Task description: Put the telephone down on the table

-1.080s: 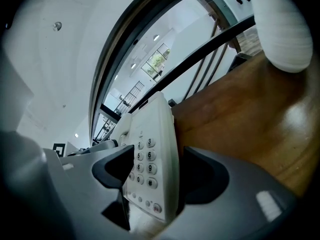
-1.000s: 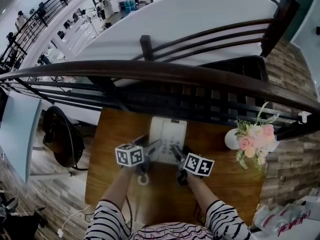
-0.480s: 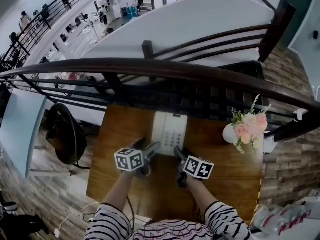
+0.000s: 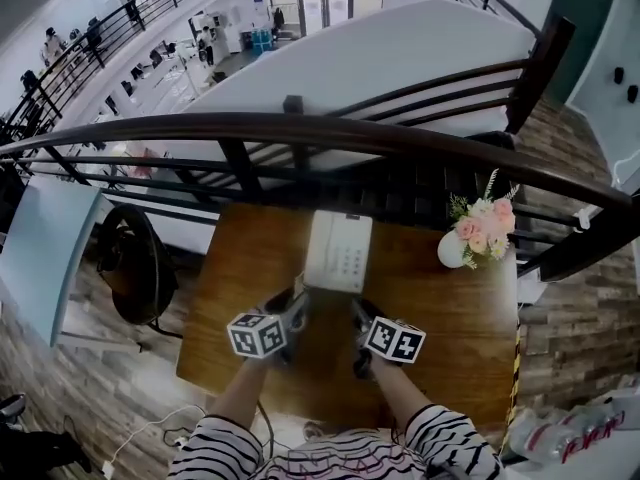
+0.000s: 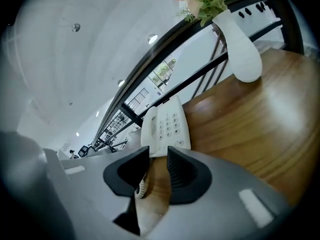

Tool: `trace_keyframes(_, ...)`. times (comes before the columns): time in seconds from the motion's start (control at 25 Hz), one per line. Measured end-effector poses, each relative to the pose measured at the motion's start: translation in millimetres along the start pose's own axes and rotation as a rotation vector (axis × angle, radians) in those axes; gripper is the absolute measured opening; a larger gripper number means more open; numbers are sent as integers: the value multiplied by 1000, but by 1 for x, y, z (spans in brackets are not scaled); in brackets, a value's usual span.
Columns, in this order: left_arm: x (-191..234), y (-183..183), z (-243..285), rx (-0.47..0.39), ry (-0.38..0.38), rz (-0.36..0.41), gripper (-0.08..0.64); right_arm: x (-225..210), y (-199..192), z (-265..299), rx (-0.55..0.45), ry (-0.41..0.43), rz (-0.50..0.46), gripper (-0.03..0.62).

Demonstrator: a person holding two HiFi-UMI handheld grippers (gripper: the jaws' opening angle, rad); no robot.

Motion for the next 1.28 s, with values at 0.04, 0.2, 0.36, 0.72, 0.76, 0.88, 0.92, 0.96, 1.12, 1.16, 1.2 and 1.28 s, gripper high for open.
trace_keyframes(0.04,-4,-4,-5,-6,3,3,169,2,-4,-4,-7,3,-2,102)
trace_keyframes(0.2,-20,-19,-31,-26,11,18,99,9,-23,-21,-20,17,-9,25)
trace_keyframes(0.36,-35,-34,-58,-56,21,37,35,17,-42,-40,-29,13,-26,0)
trace_keyframes(0.72,-54,-68,-91,-88,22,25,2,29,-78,-68,-32,34,-65,0)
trace_keyframes(0.76,-52,-72,-95,-88,24,25,2,32,-82,-68,-34,37,-72,0)
trace_keyframes(0.88,-53,-87,-113,-91,25,25,2,40,-102,-76,-33,38,-92,0)
trace_keyframes(0.92,-55,-92,-122,-93,26,26,2,43,-110,-81,-30,39,-94,0)
trace_keyframes(0.96,-58,-97,-130,-95,28,27,2,45,-118,-86,-28,40,-95,0)
trace_keyframes(1.12,-69,-120,-165,-114,40,36,2,54,-152,-111,-34,34,-117,0)
trace_keyframes(1.16,-71,-126,-173,-119,46,41,2,56,-159,-115,-36,32,-125,0)
trace_keyframes(1.2,-71,-131,-180,-124,54,47,2,58,-167,-118,-37,31,-130,0)
trace_keyframes(1.28,-73,-139,-192,-133,65,54,2,60,-180,-122,-35,28,-133,0)
Point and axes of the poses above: the fingertips, and each gripper's own axes: z forward along the fingers, x to its left, y out of its top, the point moved 6 cm from there along -z, backward along the fingers, and after that the axes turned 8 degrees about x, right-handed, at the moved point
